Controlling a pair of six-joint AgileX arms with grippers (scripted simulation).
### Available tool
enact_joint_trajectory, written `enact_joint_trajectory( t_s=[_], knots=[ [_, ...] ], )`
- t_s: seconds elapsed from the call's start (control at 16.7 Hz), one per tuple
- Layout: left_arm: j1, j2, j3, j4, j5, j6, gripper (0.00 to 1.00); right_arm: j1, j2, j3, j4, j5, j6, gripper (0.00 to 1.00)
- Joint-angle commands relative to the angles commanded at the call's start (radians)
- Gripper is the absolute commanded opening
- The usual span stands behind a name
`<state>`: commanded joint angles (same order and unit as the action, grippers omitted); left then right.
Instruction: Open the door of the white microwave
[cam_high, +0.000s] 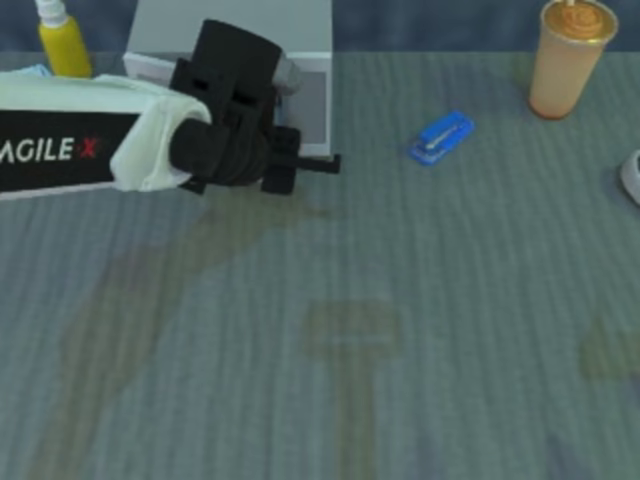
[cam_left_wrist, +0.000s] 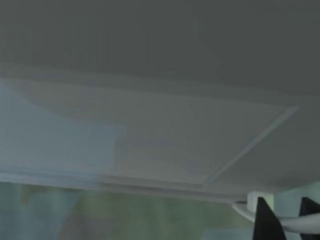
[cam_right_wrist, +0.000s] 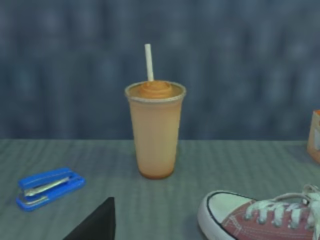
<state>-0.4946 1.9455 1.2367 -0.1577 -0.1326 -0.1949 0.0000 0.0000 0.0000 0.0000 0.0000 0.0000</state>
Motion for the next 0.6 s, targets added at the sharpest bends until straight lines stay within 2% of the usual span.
enact_joint_trajectory(
  t_s=[0.6],
  knots=[
    [-0.008,0.002,0.004,0.000,0.008,-0.006,0.00,0.000,0.000,0.000,0.000,0.000,0.000,1.00]
  ],
)
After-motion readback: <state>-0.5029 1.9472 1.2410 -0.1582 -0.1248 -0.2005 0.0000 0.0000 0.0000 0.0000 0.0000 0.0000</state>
